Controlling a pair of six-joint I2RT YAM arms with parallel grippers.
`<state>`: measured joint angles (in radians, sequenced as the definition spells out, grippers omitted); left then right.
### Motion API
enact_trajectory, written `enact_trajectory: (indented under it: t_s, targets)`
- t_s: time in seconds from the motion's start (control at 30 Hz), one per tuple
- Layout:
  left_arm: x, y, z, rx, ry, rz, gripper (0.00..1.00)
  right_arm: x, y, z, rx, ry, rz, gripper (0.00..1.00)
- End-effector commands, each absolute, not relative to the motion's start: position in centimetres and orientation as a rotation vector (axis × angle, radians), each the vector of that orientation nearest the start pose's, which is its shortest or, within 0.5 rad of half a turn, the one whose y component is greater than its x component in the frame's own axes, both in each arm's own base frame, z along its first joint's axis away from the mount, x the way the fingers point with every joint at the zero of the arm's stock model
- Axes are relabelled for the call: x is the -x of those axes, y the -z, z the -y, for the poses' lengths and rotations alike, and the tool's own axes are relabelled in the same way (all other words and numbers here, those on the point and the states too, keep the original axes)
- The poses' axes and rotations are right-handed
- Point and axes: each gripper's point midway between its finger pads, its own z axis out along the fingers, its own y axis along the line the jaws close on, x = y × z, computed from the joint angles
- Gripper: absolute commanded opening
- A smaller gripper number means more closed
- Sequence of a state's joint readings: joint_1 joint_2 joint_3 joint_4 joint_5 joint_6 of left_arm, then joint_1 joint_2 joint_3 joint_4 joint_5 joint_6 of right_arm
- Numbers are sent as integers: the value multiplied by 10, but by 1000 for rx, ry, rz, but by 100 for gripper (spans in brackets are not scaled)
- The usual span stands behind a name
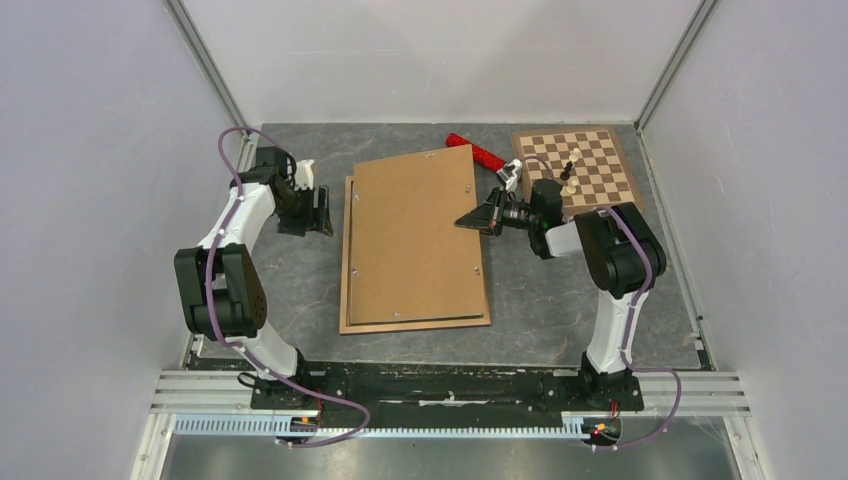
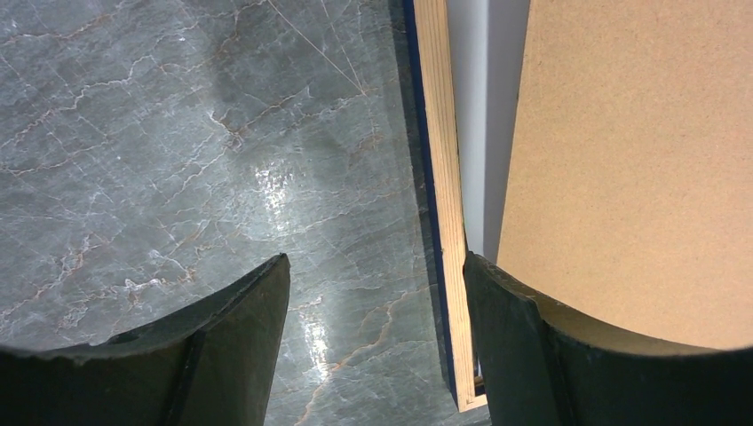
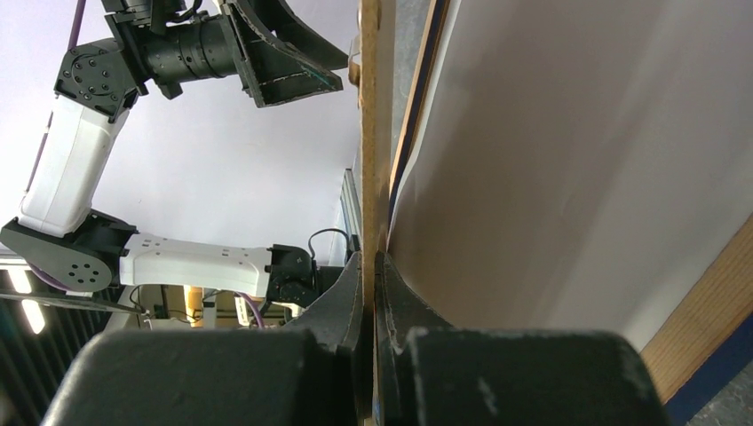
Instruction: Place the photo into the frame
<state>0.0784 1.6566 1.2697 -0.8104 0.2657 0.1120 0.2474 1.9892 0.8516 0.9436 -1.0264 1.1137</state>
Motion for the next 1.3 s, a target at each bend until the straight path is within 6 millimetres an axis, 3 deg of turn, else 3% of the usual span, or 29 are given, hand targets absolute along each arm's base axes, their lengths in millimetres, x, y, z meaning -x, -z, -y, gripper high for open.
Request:
enact_trajectory:
  t_s: [0.0, 0.67, 1.27]
  targets:
    - [-356, -117, 11, -148, 292, -2660, 78, -365, -137, -273, 112, -1814, -1988, 0]
    - [-355, -110, 16, -148, 331, -2670, 78, -364, -120, -274, 72, -1818, -2004, 0]
    - [-352, -97, 24, -129, 400, -2692, 78, -369, -92, -274, 72, -1772, -2065, 0]
